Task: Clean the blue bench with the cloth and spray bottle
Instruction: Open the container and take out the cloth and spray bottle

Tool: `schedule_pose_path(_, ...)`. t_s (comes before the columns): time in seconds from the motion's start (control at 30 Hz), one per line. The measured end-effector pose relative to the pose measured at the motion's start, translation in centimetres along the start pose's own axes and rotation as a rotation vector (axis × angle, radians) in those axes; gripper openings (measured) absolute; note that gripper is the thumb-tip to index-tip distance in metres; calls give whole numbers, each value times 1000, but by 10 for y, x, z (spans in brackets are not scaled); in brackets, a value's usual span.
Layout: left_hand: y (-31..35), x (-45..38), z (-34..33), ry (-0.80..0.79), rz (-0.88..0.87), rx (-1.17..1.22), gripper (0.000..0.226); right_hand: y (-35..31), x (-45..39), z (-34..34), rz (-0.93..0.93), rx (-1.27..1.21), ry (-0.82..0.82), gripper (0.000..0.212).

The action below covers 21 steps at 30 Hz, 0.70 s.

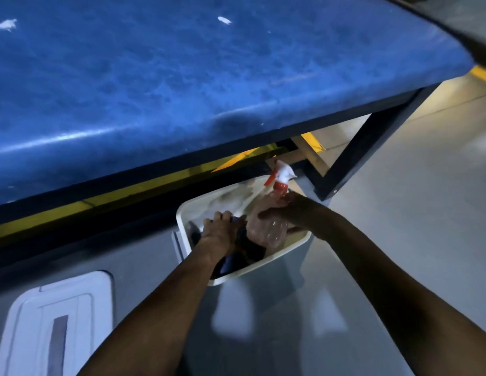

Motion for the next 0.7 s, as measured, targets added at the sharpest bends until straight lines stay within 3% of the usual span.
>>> schedule_pose_path(0.17,3,1,11,138,-5,82,31,3,-7,18,64,-9,62,85)
schedule_pose_path(0.27,1,13,17,187,-32,112,38,2,-2,22,92,-13,77,86)
schedule_pose_path(0.4,-16,47,21,263,-28,497,21,-3,15,18,197,13,69,76)
schedule_pose_path(0.53,-47,106,27,502,11,757,21,-16,40,8,358,113,68,66)
schedule_pose_path(0.7,-106,194,18,815,97,1184,51,-33,70,-18,493,177,5,93)
Point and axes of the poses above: each hand's wrist, its own x-axis away from the middle knuckle, its own z-axis out of the back of the hand, y = z × x, the point moved 3 cm from there along -x, towards the middle knuckle, and after that the axes turned 9 degrees about -x, right-handed, at the moved point
